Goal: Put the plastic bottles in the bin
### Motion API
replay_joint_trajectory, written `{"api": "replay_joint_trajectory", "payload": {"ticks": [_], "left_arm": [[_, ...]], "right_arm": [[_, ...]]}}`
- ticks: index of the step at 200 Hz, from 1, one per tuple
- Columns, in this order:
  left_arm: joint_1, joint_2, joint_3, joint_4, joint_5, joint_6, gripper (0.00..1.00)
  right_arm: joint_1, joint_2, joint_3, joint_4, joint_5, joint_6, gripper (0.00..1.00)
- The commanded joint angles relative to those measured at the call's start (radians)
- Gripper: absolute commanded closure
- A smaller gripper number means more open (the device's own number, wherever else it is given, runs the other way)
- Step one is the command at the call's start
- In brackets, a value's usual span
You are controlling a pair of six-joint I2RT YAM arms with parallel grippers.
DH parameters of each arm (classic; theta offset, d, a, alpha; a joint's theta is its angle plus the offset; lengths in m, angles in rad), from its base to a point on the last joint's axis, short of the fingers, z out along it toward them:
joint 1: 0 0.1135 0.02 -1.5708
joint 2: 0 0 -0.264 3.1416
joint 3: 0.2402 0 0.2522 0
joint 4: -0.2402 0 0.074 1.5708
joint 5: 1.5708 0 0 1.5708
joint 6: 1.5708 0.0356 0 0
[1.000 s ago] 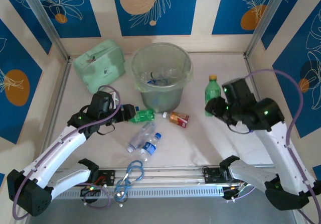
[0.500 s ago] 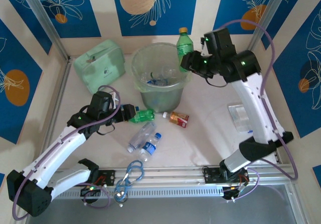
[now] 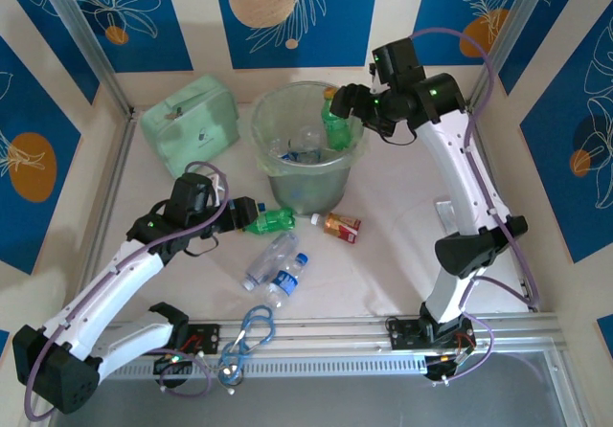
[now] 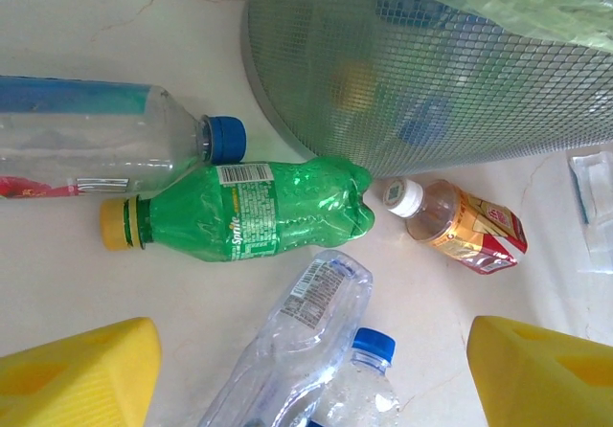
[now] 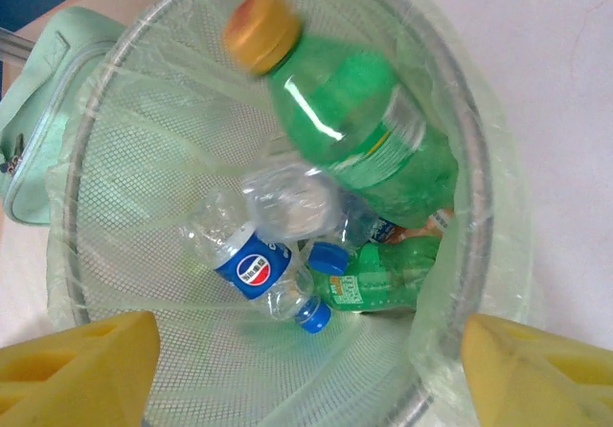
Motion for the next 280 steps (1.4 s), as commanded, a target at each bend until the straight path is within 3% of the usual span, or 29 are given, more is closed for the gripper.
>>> {"api": "replay_joint_trajectory", "payload": {"ticks": [1,40,75,107,134,197,280], "left_arm": [[0.014,0.01,0.039,0.016,0.017,0.012,0.17],[0.016,0.011,0.045,0.033,0.026,-0.007,0.17],[0.02,-0.001,0.053,0.033,0.012,-0.015,0.17],[0.026,-0.012,0.047,0.044,0.012,-0.033,0.17],[0.032,-0.02,0.031,0.052,0.022,-0.051,0.17],[0.046,-0.045,0.004,0.042,0.033,-0.07,0.17],[0.055,-0.045,-0.008,0.05,0.049,-0.077,0.17]], "right_arm": [[0.002,-0.082,-0.037,-0.007,0.007,-0.021,0.17],[0.05,-0.267,-0.272,0.071,0.057,-0.027,0.16],[0.096,-0.498,-0.668,0.219,0.069,0.014,0.13],[0.081,-0.626,-1.056,0.396,-0.052,0.086,0.1],[0.047,-0.617,-1.249,0.521,-0.13,0.113,0.09],[-0.078,-0.466,-1.373,0.69,-0.241,0.106,0.08],[-0.169,-0.241,-1.305,0.807,-0.322,0.123,0.16]]}}
